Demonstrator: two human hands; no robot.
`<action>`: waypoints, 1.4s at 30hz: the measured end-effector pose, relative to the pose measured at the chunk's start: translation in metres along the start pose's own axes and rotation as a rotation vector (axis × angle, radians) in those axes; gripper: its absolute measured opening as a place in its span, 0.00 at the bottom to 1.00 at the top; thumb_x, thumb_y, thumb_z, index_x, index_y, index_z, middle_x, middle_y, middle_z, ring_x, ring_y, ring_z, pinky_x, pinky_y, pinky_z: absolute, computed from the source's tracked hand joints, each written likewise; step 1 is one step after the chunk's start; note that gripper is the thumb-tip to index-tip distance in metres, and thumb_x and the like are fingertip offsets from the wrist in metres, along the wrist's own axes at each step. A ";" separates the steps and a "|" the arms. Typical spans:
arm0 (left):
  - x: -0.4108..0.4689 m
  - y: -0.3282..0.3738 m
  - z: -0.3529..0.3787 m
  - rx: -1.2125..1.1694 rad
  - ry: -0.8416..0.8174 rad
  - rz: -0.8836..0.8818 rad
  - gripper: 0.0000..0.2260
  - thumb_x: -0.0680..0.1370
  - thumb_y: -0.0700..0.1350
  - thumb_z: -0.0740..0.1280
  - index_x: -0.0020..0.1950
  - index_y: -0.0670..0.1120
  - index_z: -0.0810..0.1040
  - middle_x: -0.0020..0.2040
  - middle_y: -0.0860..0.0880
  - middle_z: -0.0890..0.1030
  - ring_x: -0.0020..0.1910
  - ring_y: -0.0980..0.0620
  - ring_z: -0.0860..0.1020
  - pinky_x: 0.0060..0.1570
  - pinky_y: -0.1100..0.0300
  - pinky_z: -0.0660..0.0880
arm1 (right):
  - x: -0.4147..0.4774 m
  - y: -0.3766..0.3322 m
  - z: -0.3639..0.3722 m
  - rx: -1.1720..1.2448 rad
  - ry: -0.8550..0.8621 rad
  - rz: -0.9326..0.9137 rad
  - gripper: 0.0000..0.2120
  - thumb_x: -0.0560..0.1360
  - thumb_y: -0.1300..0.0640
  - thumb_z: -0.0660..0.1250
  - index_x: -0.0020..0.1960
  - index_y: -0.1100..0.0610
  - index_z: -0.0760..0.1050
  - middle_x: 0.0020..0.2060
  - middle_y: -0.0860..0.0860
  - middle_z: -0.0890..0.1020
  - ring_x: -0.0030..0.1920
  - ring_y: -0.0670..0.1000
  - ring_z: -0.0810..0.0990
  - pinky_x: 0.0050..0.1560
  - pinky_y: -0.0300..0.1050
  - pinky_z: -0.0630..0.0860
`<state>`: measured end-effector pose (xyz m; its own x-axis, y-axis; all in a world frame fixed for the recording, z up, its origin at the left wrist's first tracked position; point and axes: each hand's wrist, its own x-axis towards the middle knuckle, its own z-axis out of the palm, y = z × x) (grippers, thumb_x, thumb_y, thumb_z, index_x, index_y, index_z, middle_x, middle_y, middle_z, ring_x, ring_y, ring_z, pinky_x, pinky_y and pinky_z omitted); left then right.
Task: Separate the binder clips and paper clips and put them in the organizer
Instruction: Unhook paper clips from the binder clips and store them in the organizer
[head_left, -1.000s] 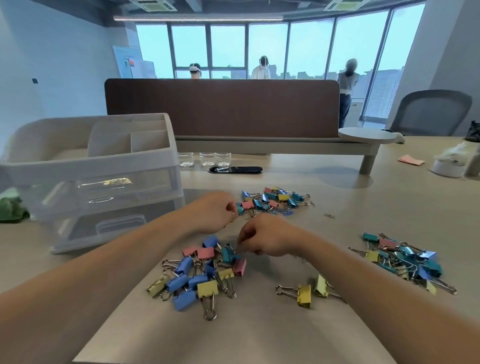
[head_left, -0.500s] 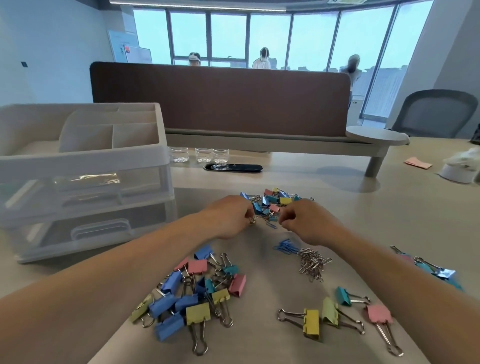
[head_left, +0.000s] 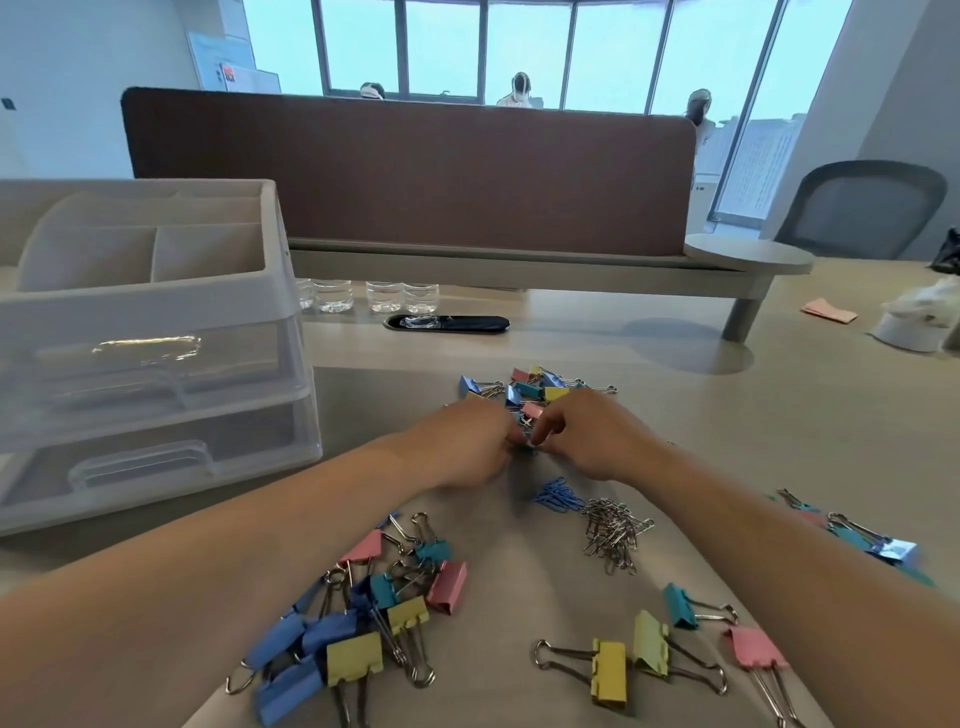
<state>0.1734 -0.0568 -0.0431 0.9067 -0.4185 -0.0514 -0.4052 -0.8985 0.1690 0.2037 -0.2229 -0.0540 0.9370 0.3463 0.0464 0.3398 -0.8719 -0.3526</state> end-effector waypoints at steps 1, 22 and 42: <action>0.000 0.000 0.001 -0.001 -0.007 0.005 0.20 0.79 0.41 0.60 0.67 0.55 0.77 0.58 0.48 0.81 0.54 0.47 0.78 0.45 0.62 0.68 | 0.000 0.001 0.000 -0.001 0.002 0.008 0.07 0.76 0.58 0.69 0.47 0.48 0.84 0.41 0.42 0.79 0.44 0.44 0.78 0.45 0.40 0.73; 0.012 0.010 0.007 -0.050 0.019 -0.016 0.19 0.81 0.39 0.57 0.70 0.50 0.73 0.68 0.47 0.75 0.64 0.49 0.74 0.55 0.60 0.70 | -0.003 0.037 0.000 -0.244 0.010 -0.015 0.17 0.76 0.64 0.61 0.56 0.51 0.83 0.52 0.51 0.76 0.47 0.51 0.78 0.50 0.49 0.79; 0.012 0.009 0.017 -0.031 -0.026 -0.003 0.24 0.79 0.37 0.57 0.70 0.58 0.71 0.65 0.49 0.77 0.62 0.48 0.76 0.58 0.53 0.73 | -0.031 0.029 -0.010 0.165 -0.029 0.010 0.13 0.78 0.62 0.66 0.59 0.53 0.82 0.47 0.46 0.84 0.40 0.39 0.78 0.38 0.30 0.69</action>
<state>0.1792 -0.0719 -0.0586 0.9044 -0.4197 -0.0774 -0.3984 -0.8953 0.1995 0.1854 -0.2618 -0.0566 0.9365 0.3502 0.0160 0.3106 -0.8076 -0.5013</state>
